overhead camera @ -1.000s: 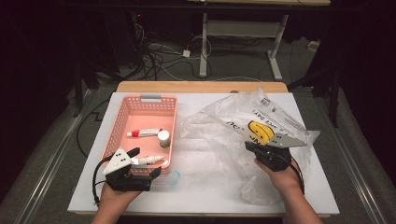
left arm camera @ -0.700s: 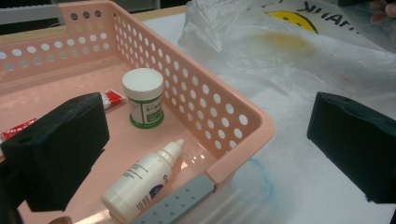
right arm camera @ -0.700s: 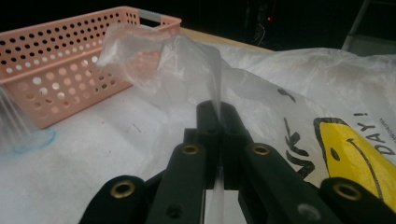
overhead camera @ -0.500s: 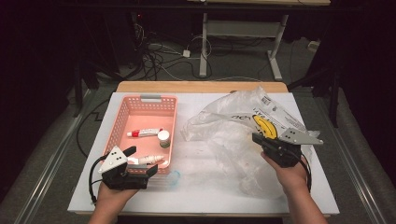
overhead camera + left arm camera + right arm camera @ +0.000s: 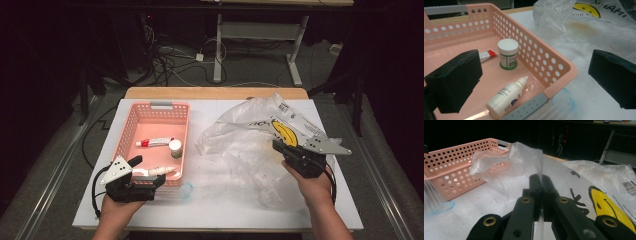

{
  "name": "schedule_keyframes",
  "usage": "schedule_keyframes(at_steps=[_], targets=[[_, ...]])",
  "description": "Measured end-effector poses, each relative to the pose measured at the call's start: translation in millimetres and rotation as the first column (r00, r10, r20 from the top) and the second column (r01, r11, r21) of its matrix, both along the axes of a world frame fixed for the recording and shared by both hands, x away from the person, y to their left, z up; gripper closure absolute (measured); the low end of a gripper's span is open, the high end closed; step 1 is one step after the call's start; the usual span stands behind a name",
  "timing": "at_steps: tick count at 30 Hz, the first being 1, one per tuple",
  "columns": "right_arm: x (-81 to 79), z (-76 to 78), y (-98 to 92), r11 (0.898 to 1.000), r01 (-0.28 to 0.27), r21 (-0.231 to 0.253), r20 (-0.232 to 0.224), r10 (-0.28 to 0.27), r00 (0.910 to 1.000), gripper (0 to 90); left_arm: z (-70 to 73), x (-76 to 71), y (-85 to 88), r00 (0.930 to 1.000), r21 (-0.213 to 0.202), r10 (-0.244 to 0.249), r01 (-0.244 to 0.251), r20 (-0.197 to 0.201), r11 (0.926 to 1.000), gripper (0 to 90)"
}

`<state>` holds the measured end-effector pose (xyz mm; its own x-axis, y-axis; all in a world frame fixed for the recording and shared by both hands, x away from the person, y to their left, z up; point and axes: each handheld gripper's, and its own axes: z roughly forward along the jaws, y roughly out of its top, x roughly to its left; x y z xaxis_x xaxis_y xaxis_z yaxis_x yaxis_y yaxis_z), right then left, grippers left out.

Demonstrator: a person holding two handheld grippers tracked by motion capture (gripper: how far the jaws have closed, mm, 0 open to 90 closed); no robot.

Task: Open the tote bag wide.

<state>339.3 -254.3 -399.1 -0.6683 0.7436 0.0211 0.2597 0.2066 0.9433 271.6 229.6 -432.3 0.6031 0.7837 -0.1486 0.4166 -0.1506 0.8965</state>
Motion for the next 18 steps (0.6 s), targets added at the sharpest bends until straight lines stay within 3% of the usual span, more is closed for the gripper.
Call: schedule_keyframes(at_steps=[3, 7, 14, 18], targets=[[-0.4, -0.2, 2.0, 1.000, -0.004, -0.006, 0.001, 0.004, 1.0000, 90.0, -0.3, 1.2, 2.5, 0.9997, 0.005, 0.025, -0.025, 0.003, 0.9997, 0.0], [0.9, -0.7, 3.3, 1.000, -0.008, -0.016, -0.001, 0.008, 1.0000, 90.0, 1.1, 4.3, 6.0, 0.9997, -0.011, 0.017, -0.017, -0.019, 0.9998, 0.0], [2.4, -0.3, 0.7, 1.000, -0.005, 0.002, -0.004, 0.005, 1.0000, 90.0, 10.7, 12.1, 10.9, 0.9995, -0.064, 0.030, -0.029, 0.009, 0.9976, 0.0], [2.9, -0.3, 0.4, 1.000, -0.006, 0.001, -0.004, 0.006, 1.0000, 90.0, 12.8, 20.8, 10.1, 0.9995, -0.050, 0.032, -0.032, -0.002, 0.9983, 0.0]])
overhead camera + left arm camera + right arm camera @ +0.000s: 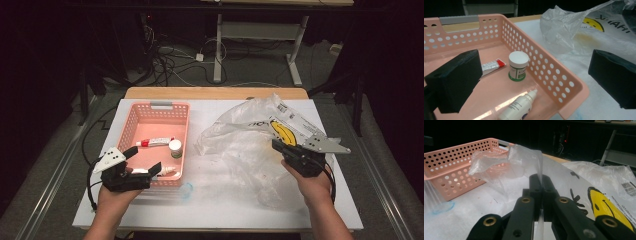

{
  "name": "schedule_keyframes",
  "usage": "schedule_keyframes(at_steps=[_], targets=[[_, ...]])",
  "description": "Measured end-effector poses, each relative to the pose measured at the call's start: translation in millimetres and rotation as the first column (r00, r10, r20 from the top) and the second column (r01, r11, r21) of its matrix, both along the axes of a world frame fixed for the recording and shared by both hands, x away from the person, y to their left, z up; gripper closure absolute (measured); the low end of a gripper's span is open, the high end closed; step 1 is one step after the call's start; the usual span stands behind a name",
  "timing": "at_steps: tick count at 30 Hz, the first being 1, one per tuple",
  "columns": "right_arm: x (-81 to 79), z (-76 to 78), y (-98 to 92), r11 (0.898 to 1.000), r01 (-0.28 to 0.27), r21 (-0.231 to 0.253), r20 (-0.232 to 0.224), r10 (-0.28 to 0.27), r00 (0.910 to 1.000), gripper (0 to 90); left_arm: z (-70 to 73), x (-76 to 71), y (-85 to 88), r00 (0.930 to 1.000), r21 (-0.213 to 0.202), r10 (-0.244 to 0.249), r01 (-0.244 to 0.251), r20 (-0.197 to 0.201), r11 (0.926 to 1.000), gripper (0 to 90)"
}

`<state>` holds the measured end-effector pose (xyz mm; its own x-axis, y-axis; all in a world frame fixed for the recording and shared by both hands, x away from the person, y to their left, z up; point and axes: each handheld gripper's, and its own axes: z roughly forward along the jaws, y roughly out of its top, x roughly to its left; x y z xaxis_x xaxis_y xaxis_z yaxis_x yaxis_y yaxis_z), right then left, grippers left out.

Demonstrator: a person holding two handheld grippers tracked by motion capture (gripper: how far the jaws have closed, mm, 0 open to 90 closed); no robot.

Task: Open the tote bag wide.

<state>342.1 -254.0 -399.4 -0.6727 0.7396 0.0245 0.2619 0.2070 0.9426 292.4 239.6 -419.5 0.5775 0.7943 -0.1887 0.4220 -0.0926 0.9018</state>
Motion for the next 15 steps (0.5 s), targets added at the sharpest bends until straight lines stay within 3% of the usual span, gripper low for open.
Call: schedule_keyframes(at_steps=[5, 8, 13, 15], targets=[[0.5, -0.4, 0.9, 1.000, -0.005, -0.002, 0.003, 0.005, 1.0000, 90.0, 3.0, 14.1, 2.5, 0.9999, -0.002, 0.015, -0.015, -0.008, 0.9999, 0.0], [0.7, -1.7, 1.1, 1.000, -0.002, -0.002, -0.005, 0.002, 1.0000, 90.0, 4.1, 23.2, 1.7, 0.9995, 0.019, 0.029, -0.028, -0.012, 0.9994, 0.0], [0.7, -3.1, 3.5, 1.000, -0.013, -0.020, -0.003, 0.013, 0.9999, 90.0, 7.8, 36.7, -1.7, 0.9990, 0.008, 0.036, -0.036, -0.025, 0.9993, 0.0], [-0.1, -2.5, 3.9, 0.999, -0.016, -0.028, -0.002, 0.016, 0.9999, 90.0, 14.2, 40.8, -2.0, 0.9983, 0.010, 0.034, -0.034, -0.048, 0.9994, 0.0]])
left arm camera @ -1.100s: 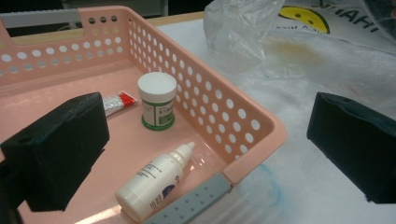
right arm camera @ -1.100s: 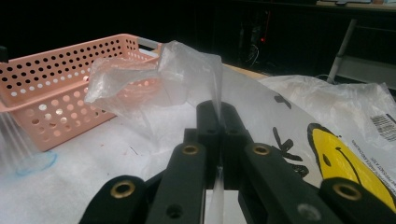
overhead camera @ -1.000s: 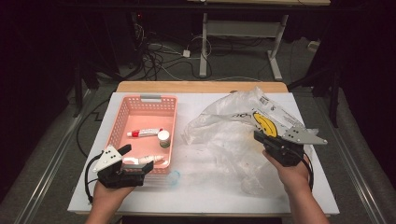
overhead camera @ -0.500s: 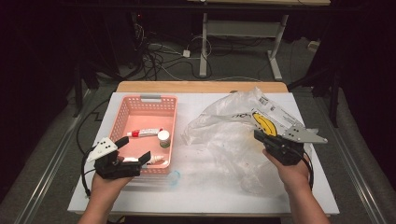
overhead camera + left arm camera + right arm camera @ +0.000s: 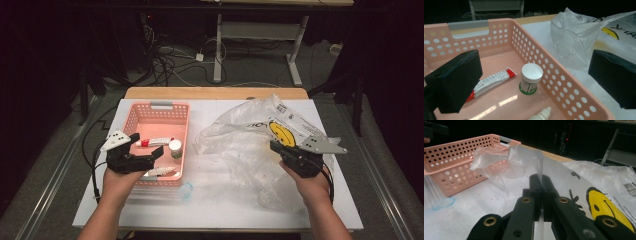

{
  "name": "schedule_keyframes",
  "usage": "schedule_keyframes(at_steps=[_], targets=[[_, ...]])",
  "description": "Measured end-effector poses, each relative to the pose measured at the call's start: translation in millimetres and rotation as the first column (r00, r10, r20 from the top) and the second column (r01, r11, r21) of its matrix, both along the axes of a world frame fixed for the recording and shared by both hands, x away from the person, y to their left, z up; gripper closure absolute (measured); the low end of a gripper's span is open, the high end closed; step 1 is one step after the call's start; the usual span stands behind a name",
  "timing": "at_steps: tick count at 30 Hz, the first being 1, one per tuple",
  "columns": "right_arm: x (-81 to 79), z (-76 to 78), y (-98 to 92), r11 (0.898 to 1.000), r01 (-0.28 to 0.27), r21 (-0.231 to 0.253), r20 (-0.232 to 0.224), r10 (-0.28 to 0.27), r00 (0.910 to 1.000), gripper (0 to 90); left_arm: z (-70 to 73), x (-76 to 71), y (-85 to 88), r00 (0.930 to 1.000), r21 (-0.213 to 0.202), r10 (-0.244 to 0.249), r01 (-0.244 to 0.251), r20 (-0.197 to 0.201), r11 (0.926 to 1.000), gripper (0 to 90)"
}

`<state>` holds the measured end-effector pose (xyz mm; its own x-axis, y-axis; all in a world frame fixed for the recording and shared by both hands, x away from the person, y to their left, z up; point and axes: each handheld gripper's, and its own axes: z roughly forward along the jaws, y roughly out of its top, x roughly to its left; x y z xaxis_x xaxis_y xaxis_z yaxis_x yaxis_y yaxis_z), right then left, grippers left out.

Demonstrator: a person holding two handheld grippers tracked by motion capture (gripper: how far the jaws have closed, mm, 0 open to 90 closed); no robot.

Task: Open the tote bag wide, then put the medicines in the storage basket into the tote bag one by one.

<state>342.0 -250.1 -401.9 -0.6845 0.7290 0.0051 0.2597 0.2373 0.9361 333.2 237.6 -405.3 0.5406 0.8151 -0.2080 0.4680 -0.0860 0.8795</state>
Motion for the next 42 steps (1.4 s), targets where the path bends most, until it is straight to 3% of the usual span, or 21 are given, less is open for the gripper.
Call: schedule_keyframes(at_steps=[3, 10, 13, 15, 16, 17, 21, 25, 27, 29, 30, 33, 35, 39, 42], targets=[[-3.0, 3.1, -1.1, 1.000, 0.001, 0.006, 0.012, -0.001, 0.9999, 90.0, 8.4, 3.4, -2.4, 0.9999, 0.017, -0.009, 0.009, 0.015, 0.9998, 0.0], [-0.2, 1.1, -3.5, 1.000, 0.004, 0.023, 0.001, -0.004, 1.0000, 90.0, 14.8, 22.7, 7.2, 0.9995, 0.035, 0.031, -0.031, 0.001, 0.9989, 0.0], [-0.1, 0.6, -4.0, 1.000, 0.004, 0.025, -0.003, -0.004, 1.0000, 90.0, 14.7, 31.8, 9.8, 0.9994, 0.064, 0.032, -0.031, -0.012, 0.9975, 0.1], [-0.3, 0.1, -4.2, 1.000, 0.003, 0.023, 0.001, -0.003, 1.0000, 90.0, 13.7, 38.1, 12.7, 0.9993, 0.063, 0.027, -0.025, -0.026, 0.9977, 5.3], [-0.9, 0.1, -4.6, 1.000, 0.001, 0.020, 0.000, -0.001, 1.0000, 90.0, 12.6, 41.5, 14.2, 0.9988, 0.063, 0.030, -0.028, -0.039, 0.9977, 12.2], [-0.9, 0.1, -4.6, 1.000, 0.001, 0.020, 0.000, -0.001, 1.0000, 90.0, 11.3, 45.3, 16.1, 0.9978, 0.056, 0.024, -0.021, -0.062, 0.9982, 12.2], [-2.5, -1.2, -6.1, 1.000, -0.003, 0.025, -0.001, 0.003, 1.0000, 90.0, 3.2, 59.8, 19.2, 0.9879, 0.070, 0.041, -0.031, -0.150, 0.9971, 30.1], [-0.9, -2.1, -6.2, 1.000, -0.003, 0.030, -0.006, 0.004, 1.0000, 90.0, -4.8, 76.7, 18.6, 0.9701, 0.113, 0.072, -0.047, -0.232, 0.9925, 38.9], [0.1, -2.1, -5.2, 1.000, -0.003, 0.023, -0.001, 0.003, 1.0000, 90.0, -7.9, 83.4, 18.7, 0.9634, 0.138, 0.078, -0.043, -0.257, 0.9895, 54.0], [0.6, -2.5, -4.4, 1.000, -0.010, 0.023, -0.005, 0.010, 0.9999, 90.0, -12.8, 90.8, 19.0, 0.9521, 0.131, 0.094, -0.057, -0.291, 0.9897, 70.8], [0.2, -3.0, -3.7, 1.000, -0.012, 0.017, -0.007, 0.012, 0.9999, 90.0, -15.3, 94.4, 16.3, 0.9454, 0.163, 0.104, -0.056, -0.309, 0.9850, 82.0], [-0.2, -3.2, -3.0, 1.000, -0.014, 0.019, -0.007, 0.014, 0.9999, 90.0, -22.5, 104.2, 6.1, 0.9291, 0.273, 0.150, -0.055, -0.338, 0.9605, 87.7], [-1.0, -2.8, -2.4, 1.000, -0.015, 0.018, -0.006, 0.015, 0.9999, 90.0, -27.6, 110.2, 2.0, 0.9161, 0.300, 0.173, -0.061, -0.362, 0.9521, 87.9], [-1.6, -2.6, -1.4, 1.000, -0.022, 0.016, -0.003, 0.022, 0.9997, 90.0, -36.2, 119.4, -3.9, 0.8931, 0.372, 0.225, -0.071, -0.390, 0.9254, 87.9], [-1.9, -2.9, 0.3, 0.999, -0.028, 0.015, -0.003, 0.028, 0.9996, 90.0, -40.6, 124.5, -7.4, 0.8863, 0.416, 0.247, -0.069, -0.392, 0.9066, 87.8]])
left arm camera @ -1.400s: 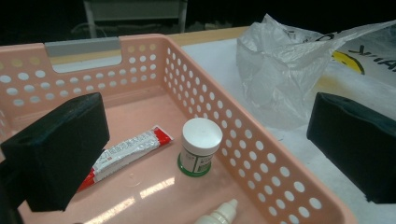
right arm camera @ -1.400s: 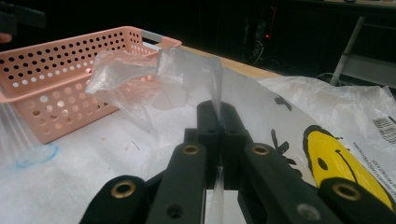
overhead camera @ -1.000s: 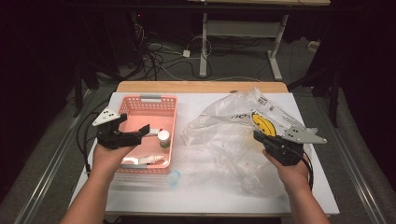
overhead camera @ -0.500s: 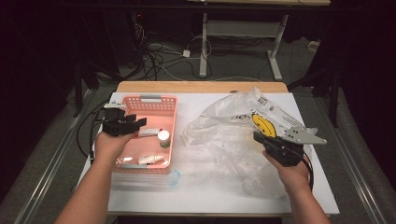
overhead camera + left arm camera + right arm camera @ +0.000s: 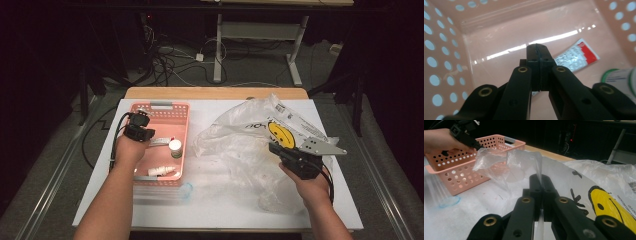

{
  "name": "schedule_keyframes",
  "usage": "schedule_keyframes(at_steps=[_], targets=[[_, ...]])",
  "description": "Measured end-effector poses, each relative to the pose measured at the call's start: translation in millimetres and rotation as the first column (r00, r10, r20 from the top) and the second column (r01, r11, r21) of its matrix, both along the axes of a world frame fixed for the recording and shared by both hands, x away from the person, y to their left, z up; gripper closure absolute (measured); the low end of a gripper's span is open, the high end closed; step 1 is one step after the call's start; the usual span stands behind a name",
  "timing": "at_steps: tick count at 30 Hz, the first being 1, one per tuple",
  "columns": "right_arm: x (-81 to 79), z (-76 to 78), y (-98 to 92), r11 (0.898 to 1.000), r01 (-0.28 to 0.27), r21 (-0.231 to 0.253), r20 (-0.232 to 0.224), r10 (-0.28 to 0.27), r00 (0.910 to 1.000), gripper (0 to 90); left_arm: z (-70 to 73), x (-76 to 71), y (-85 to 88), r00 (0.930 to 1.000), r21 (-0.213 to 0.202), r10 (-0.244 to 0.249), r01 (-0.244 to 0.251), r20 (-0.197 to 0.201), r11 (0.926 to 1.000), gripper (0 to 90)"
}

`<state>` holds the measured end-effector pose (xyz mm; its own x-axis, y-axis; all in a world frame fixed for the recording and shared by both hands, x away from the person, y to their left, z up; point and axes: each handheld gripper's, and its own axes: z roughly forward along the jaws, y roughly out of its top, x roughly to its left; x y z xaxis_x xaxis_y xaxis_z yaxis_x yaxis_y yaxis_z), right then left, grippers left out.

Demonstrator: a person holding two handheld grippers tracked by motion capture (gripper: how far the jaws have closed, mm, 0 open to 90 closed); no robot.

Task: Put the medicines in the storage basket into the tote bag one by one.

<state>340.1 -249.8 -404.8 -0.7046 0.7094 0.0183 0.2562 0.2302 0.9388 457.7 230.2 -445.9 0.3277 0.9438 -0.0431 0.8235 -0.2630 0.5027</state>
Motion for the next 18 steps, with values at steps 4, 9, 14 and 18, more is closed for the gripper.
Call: schedule_keyframes(at_steps=[4, 9, 14, 18], targets=[[-0.2, -0.4, 0.8, 1.000, -0.004, -0.003, -0.001, 0.004, 1.0000, 90.0, -2.9, 3.8, 0.9, 0.9999, 0.018, 0.013, -0.013, 0.007, 0.9997, 87.8], [-1.0, -0.7, 2.2, 1.000, -0.011, -0.009, 0.001, 0.011, 0.9999, 90.0, -8.6, 6.5, 1.7, 0.9992, 0.081, 0.017, -0.014, -0.036, 0.9966, 87.8], [-0.7, -1.1, 2.6, 1.000, -0.010, -0.012, 0.001, 0.010, 1.0000, 90.0, -11.7, 6.0, 0.1, 0.9968, 0.100, 0.009, -0.001, -0.079, 0.9950, 87.8], [-0.4, -0.5, 1.1, 1.000, 0.000, -0.006, 0.003, 0.000, 1.0000, 90.0, -12.6, 2.8, -1.5, 0.9930, 0.100, -0.010, 0.022, -0.117, 0.9947, 87.8]])
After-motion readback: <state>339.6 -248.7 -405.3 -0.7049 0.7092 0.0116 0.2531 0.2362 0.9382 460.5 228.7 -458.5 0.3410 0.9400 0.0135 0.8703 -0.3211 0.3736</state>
